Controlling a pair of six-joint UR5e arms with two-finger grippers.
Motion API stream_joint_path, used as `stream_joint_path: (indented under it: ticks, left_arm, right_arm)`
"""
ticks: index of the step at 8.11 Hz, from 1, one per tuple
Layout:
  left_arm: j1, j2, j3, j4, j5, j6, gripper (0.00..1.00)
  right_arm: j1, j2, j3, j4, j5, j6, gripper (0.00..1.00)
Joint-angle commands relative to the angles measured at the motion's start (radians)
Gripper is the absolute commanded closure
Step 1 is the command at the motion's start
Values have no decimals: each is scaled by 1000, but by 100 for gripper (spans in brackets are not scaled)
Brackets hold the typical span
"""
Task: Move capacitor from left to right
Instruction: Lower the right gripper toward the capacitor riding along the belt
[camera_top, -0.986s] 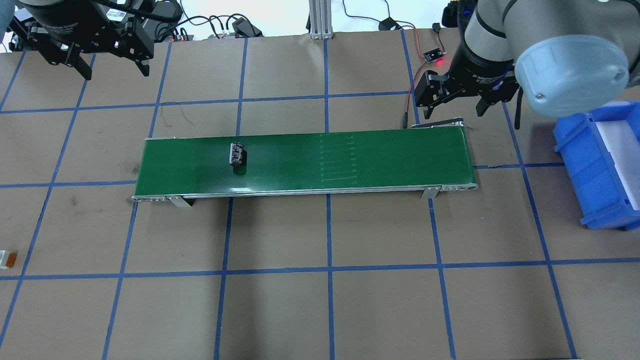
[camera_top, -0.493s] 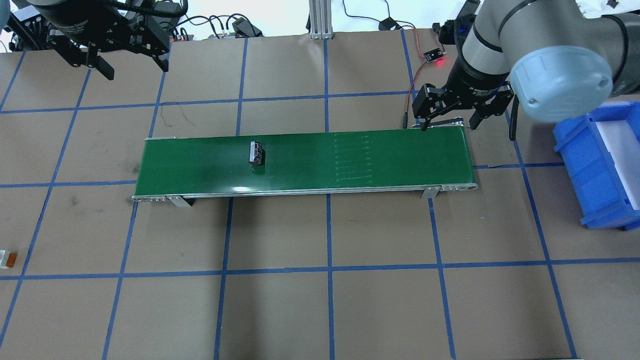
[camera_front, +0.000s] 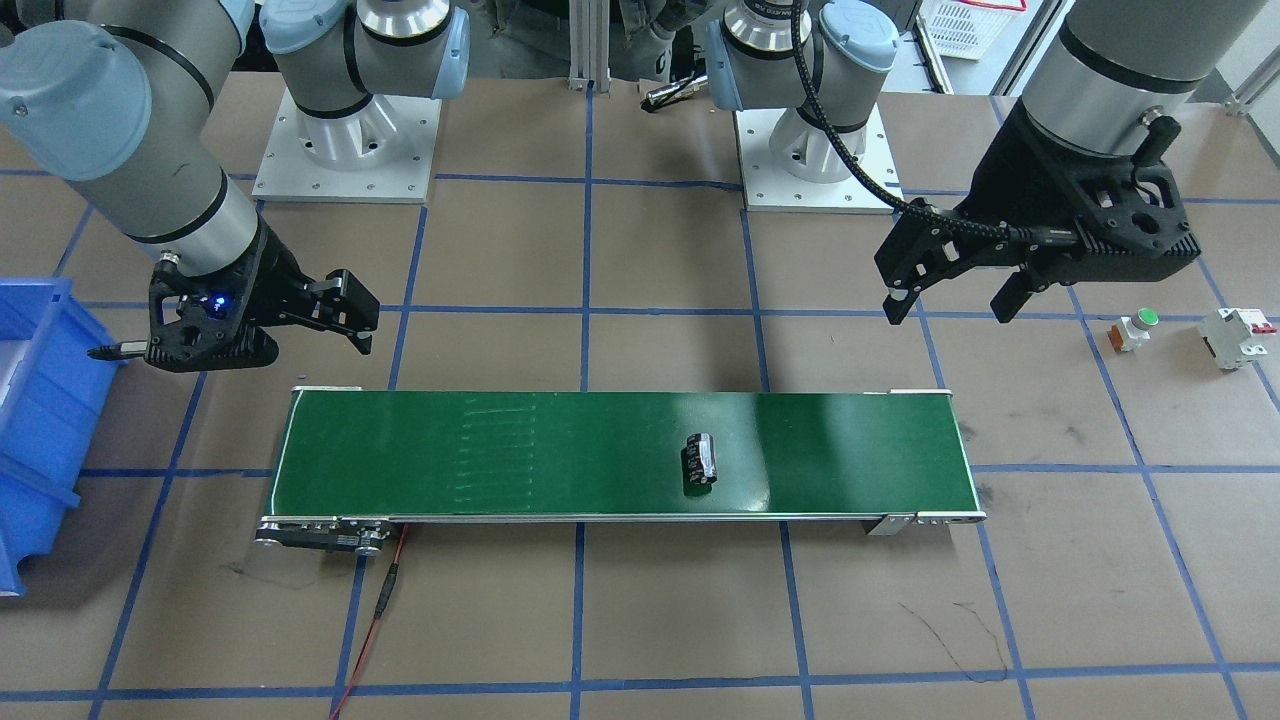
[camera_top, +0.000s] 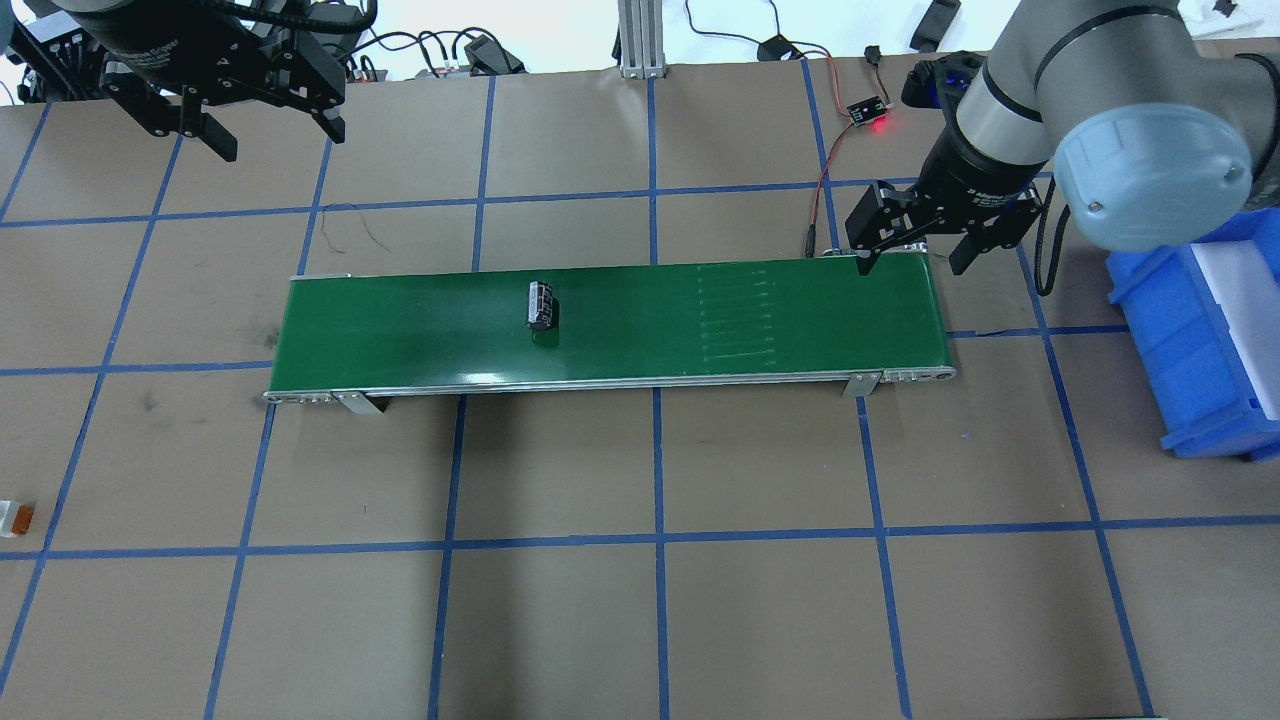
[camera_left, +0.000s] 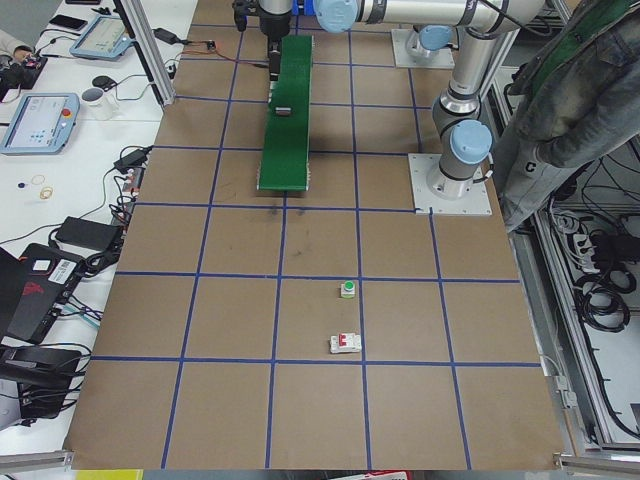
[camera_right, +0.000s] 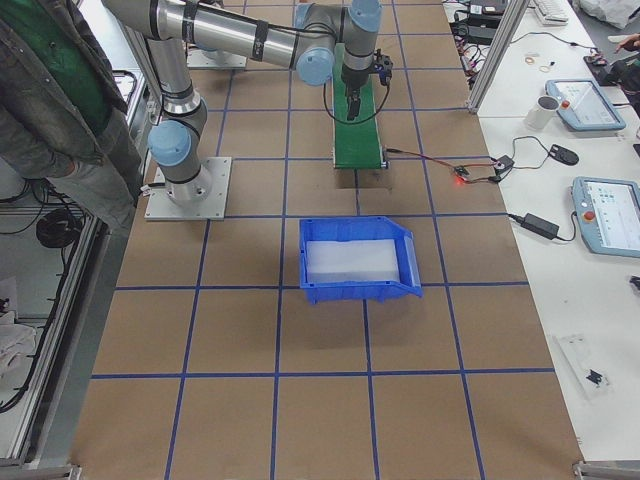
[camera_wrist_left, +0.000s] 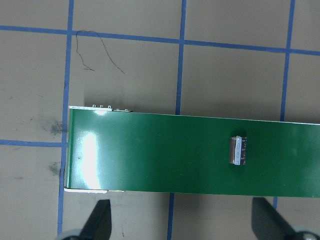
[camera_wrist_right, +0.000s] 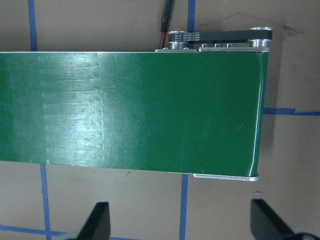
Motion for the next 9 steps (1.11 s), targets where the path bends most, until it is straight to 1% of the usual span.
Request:
stream_joint_path:
  ticks: [1, 2, 3, 4, 5, 7, 8, 9]
  left_arm:
    - [3, 12, -3, -6, 50, 2, 0]
    - [3, 12, -3, -6, 95, 2, 0]
    - [3, 12, -3, -28, 95, 2, 0]
    - [1, 12, -3, -56, 94, 2, 0]
    - [3, 14, -3, -83, 94, 2, 0]
    - [0, 12, -1, -85, 88, 2, 0]
    - [-2, 12, -3, -85, 85, 2, 0]
    - [-2, 12, -3, -85, 85, 2, 0]
  right_arm:
    - [-7, 10, 14, -12, 3, -2, 2]
    - [-7, 48, 15, -64, 3, 17, 1]
    - [-7, 83, 15, -90, 3, 17, 1]
    - [-7, 120, 18, -124, 41, 15, 1]
    - [-7, 145, 20, -200, 79, 15, 0]
    - [-6, 153, 20, -225, 90, 20, 0]
    - [-7, 156, 21, -219, 145, 61, 0]
    - [-7, 159, 23, -216, 174, 80, 0]
